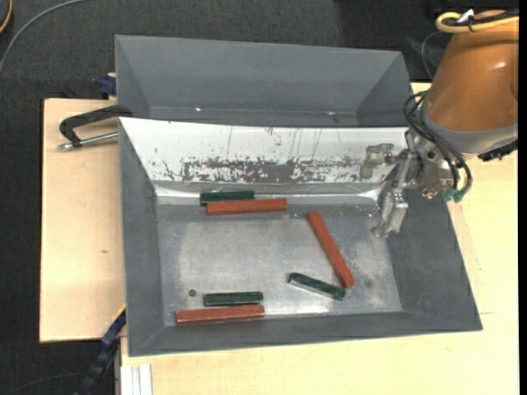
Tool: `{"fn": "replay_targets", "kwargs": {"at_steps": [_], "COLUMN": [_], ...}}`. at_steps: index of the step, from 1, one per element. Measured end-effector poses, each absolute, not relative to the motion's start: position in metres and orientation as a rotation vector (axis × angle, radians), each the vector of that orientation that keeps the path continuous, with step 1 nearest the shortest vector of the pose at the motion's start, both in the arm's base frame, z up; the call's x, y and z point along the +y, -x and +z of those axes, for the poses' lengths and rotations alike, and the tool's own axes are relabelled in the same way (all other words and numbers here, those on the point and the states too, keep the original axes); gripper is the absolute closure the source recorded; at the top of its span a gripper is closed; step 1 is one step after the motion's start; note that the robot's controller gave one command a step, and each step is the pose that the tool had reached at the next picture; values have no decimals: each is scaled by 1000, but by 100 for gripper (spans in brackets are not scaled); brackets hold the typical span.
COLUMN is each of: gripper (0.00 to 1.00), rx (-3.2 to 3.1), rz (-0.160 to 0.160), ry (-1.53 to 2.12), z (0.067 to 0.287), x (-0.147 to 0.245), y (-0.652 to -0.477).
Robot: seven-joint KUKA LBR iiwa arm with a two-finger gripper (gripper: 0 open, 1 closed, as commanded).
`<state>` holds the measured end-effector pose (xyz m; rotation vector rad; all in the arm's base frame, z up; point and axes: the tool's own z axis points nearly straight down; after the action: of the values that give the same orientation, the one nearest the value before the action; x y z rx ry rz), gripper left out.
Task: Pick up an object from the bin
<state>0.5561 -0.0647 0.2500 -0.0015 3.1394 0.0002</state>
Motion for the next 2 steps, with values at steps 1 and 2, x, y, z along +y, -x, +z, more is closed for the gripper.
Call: {"fn": "replay_targets", "kwargs": {"at_steps": [1, 2], "gripper": [0, 0], "rx": [3146, 3126], "rz": [3, 4], "ry": [130, 370], "z": [147, 82], "x": [-62, -44], "y": [-557, -502]}}
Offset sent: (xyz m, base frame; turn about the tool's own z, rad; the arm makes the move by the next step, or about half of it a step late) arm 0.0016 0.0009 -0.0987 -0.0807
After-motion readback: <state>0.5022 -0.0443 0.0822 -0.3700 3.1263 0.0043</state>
